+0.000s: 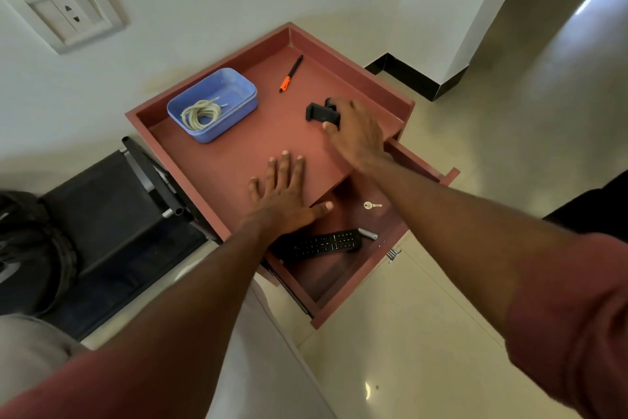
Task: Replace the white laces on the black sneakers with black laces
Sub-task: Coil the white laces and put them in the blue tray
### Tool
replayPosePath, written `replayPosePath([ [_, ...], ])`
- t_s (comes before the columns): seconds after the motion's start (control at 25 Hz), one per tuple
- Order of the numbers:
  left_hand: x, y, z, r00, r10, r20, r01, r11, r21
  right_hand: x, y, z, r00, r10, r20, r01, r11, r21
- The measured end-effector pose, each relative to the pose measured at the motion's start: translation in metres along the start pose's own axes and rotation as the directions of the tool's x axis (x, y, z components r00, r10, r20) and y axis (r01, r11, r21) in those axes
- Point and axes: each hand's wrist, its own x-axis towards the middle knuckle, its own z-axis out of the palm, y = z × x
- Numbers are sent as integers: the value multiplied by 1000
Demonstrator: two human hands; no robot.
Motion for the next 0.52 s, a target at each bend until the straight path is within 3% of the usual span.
replayPosePath([
  [0.08, 0, 1, 0, 1000, 0, 5, 0, 1000, -1, 13, -2, 10, 998, -17, 57, 19, 1000, -24],
  [0.24, 1, 0, -1, 1000, -4, 15, 4, 1000, -3, 18, 1, 15, 998, 55, -29, -53, 995, 81],
  [0.4, 1, 0, 1, 1000, -15, -6, 14, 1000, -9, -22, 13, -5, 983, 177, -56, -158, 956, 249],
  [0.52, 0, -1, 3, 999, -8, -39, 7, 1000, -25, -73, 31, -23, 977, 211, -40, -199, 958, 205],
])
